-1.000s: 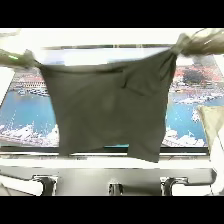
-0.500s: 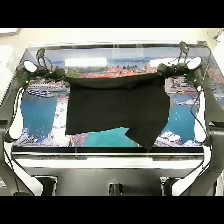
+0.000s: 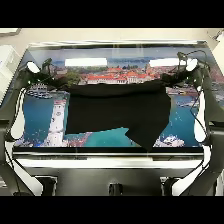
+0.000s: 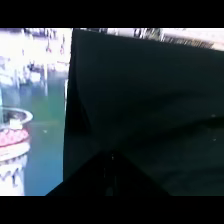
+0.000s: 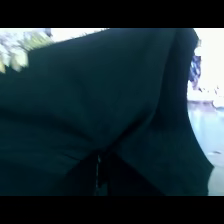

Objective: Fold the clothes and pants, and hang the long-sleeved shirts on hangers.

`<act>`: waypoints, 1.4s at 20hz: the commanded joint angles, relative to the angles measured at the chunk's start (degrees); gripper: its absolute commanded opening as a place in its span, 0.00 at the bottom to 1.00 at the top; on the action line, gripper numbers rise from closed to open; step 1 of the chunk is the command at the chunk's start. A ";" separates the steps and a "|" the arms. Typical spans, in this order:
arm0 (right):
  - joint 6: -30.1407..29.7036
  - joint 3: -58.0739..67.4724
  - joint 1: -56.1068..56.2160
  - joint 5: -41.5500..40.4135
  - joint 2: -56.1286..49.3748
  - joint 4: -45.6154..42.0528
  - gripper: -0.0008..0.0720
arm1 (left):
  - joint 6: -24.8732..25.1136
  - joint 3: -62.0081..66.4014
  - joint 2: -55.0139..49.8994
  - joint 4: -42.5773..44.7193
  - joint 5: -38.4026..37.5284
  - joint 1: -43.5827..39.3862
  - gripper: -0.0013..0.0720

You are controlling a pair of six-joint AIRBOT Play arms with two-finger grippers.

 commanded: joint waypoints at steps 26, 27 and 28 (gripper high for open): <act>-9.03 -23.52 -19.30 22.51 14.19 14.29 0.67 | -5.14 -21.53 21.86 9.29 -11.82 8.83 0.97; -10.62 -29.92 -20.52 20.15 17.42 15.10 0.67 | -4.83 -27.17 25.16 8.79 -9.42 9.11 0.97; -11.61 -34.86 -21.44 18.36 19.78 15.72 0.67 | -4.00 -32.26 28.22 7.26 -7.02 9.42 0.97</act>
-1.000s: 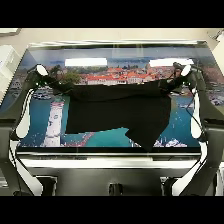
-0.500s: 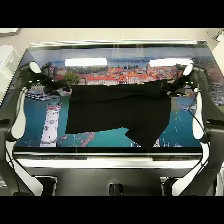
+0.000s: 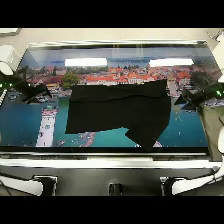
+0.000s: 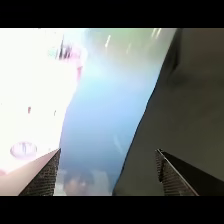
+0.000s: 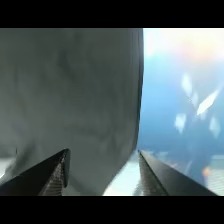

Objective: Fold the clothes and pants, and hang the long-sleeved shirts on hangers.

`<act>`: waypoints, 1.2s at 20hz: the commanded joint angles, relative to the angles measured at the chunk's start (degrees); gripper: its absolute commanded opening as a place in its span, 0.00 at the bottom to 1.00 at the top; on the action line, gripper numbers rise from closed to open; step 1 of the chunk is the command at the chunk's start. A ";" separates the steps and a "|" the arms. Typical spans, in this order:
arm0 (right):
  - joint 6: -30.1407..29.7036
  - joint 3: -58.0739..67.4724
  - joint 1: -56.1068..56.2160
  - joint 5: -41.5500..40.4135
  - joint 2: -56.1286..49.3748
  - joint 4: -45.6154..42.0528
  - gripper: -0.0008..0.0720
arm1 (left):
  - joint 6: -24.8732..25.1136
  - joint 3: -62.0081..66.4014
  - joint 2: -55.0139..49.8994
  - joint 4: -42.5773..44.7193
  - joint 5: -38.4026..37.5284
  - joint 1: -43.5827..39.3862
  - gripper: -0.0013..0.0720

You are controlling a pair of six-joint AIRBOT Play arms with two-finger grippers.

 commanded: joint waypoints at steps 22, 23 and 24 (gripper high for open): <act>-11.13 -44.52 -3.91 -13.16 11.15 17.42 0.59 | 9.25 -42.56 25.73 -22.27 16.00 3.41 0.97; -11.28 -45.38 -3.91 -13.77 11.15 17.53 0.59 | 9.25 -42.56 25.73 -22.27 16.00 3.41 0.97; -11.30 -46.18 -3.91 -14.32 11.15 17.66 0.59 | 9.22 -42.56 25.73 -22.27 16.00 3.41 0.97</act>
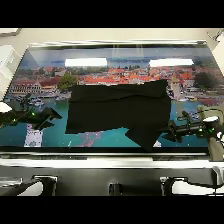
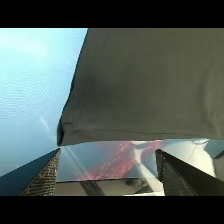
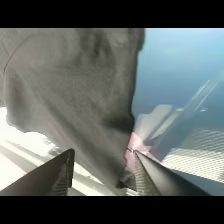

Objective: Fold the clothes and pants, and hang the long-sleeved shirts on hangers.

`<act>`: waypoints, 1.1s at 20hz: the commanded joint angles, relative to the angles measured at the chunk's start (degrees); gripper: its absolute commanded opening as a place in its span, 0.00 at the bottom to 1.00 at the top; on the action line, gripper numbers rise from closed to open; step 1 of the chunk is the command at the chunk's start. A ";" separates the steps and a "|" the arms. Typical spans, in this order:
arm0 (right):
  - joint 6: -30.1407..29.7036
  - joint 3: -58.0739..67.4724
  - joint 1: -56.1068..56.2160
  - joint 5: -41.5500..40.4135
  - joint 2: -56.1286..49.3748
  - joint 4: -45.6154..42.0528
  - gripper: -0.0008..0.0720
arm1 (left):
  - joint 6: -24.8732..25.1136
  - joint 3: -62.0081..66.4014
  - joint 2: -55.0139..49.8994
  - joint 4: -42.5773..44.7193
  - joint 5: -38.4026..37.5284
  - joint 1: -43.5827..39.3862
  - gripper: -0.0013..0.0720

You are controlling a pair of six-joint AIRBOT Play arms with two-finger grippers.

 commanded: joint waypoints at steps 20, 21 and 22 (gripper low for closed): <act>0.63 -3.19 9.92 -12.15 11.61 1.90 0.06 | 8.20 -9.44 -2.08 -5.05 1.92 7.41 0.75; 0.81 -3.19 9.92 -11.58 12.02 1.88 0.06 | 10.40 -11.21 -2.43 -8.66 1.84 7.10 0.78; 0.79 -3.21 9.92 -10.99 12.28 1.90 0.06 | 11.54 -12.55 -2.58 -10.54 2.05 6.58 0.96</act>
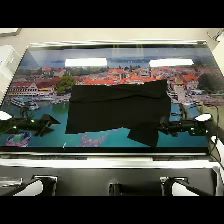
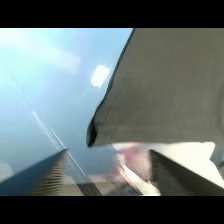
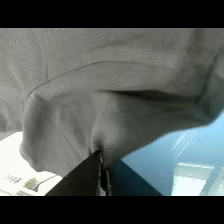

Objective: Fold the clothes and pants, and hang the long-sleeved shirts on hangers.

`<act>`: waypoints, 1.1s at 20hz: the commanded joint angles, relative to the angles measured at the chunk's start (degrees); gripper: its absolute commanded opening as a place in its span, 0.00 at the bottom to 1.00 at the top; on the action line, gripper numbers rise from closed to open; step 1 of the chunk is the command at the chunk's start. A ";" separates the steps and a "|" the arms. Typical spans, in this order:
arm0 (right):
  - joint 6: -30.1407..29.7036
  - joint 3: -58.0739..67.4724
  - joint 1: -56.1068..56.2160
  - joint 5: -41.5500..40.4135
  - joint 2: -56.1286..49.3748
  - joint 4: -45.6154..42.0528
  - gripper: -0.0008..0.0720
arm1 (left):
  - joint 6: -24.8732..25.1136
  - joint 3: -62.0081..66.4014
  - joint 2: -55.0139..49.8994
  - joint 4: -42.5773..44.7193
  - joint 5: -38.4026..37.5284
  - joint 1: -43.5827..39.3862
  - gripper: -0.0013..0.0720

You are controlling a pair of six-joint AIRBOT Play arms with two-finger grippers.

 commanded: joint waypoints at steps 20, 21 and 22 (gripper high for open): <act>0.33 0.39 0.13 3.41 6.25 1.14 0.06 | 3.87 -5.01 -6.88 -12.74 8.48 -6.62 0.04; -0.90 1.20 0.13 4.76 6.36 1.92 0.06 | 4.70 -3.91 -6.73 -14.08 7.89 -6.62 0.04; -1.40 2.45 0.13 5.57 6.73 2.21 0.06 | 5.16 -2.47 -6.45 -15.08 7.30 -6.62 0.04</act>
